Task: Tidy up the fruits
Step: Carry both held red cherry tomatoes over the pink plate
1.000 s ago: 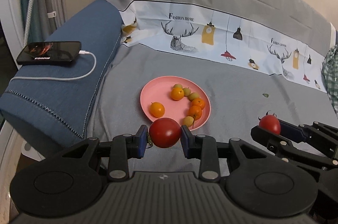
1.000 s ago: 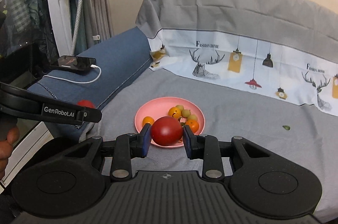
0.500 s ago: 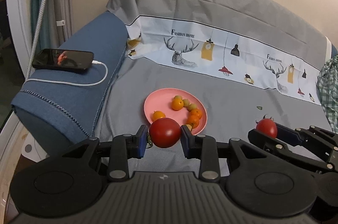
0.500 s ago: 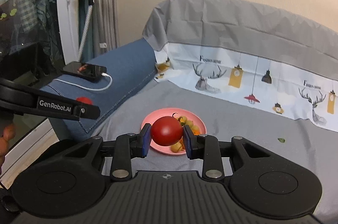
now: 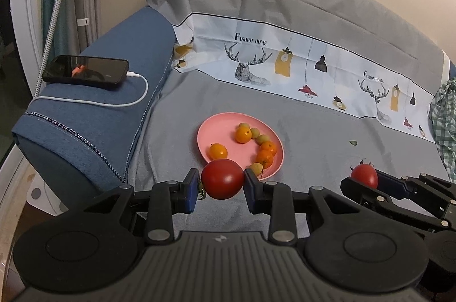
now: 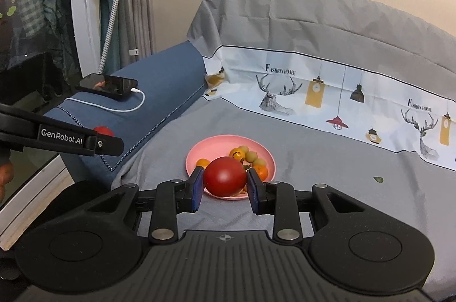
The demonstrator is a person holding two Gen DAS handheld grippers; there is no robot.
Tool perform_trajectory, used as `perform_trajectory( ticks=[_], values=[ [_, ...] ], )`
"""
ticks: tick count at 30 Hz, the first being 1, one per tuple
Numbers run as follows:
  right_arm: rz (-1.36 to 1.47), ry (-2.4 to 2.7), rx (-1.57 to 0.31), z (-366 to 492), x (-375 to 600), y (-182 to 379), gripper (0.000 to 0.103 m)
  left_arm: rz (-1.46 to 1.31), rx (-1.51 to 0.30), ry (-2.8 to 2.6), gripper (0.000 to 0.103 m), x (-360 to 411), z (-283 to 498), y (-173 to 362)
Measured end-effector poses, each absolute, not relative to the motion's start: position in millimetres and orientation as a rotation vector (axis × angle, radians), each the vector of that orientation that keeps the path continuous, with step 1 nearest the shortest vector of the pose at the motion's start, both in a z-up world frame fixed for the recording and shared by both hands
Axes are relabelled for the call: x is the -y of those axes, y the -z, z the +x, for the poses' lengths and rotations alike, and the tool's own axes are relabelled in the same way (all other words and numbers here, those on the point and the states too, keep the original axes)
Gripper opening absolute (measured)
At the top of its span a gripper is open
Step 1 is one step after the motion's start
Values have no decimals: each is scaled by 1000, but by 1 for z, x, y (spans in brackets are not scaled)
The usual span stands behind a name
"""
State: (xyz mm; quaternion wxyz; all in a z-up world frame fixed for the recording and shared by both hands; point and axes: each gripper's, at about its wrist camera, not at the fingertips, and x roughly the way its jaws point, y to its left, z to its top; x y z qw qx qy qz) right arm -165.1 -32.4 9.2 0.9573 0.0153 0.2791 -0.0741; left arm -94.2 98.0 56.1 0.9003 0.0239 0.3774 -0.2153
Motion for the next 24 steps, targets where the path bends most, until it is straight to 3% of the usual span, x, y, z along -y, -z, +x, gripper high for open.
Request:
perform_trajectory(
  ticks=[24],
  values=[
    [27,145,-582,-162,31,-4,33,43,-799,438,37,-100,-85,-53]
  ],
)
